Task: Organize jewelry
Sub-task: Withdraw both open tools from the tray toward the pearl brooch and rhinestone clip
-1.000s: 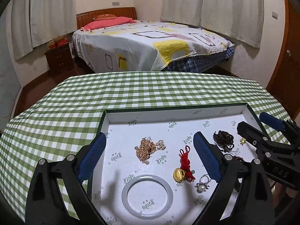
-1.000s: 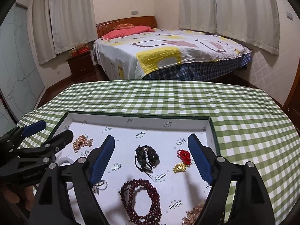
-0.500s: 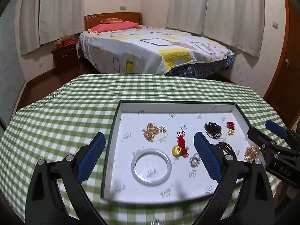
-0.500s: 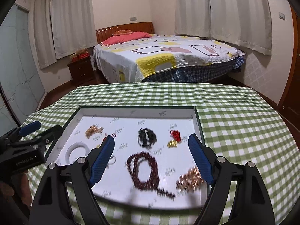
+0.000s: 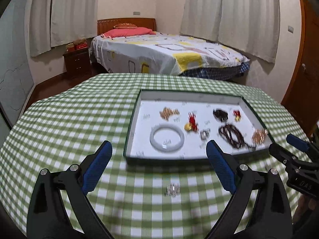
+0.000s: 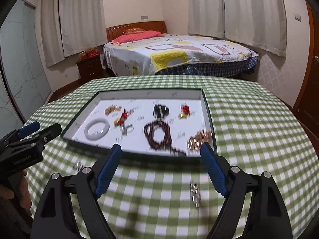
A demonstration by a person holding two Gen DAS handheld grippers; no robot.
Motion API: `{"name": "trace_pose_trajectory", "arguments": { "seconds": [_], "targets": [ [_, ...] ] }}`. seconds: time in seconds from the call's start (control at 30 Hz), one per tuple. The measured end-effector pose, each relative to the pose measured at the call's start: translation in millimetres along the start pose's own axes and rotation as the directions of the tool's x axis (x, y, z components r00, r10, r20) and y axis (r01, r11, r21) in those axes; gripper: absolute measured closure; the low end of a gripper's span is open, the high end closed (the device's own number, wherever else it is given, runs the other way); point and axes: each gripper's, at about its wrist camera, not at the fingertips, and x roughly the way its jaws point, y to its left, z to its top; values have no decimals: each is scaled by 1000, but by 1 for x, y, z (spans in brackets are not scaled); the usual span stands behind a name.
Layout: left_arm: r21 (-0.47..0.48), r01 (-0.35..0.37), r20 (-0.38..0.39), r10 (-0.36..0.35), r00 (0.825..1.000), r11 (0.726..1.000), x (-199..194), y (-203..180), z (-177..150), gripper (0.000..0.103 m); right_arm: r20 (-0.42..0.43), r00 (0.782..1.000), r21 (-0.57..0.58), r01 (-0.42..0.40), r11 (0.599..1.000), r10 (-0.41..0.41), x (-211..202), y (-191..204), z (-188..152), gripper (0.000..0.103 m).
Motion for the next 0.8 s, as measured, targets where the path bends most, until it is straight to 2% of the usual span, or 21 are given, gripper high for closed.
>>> {"name": "trace_pose_trajectory", "arguments": {
  "seconds": [0.4,0.7,0.8],
  "targets": [
    [19,-13,-27,14,1000,1000,-5,-6,-42,10,-26,998,33,54,998,-54,-7,-18,-48,25],
    [10,-11,-53,11,999,1000,2,-5,-50,10,-66,996,65,69,996,-64,5,-30,-52,25],
    [5,-8,-64,9,998,1000,5,-5,-51,10,-92,994,64,62,996,-56,10,-30,-51,30]
  ]
}}
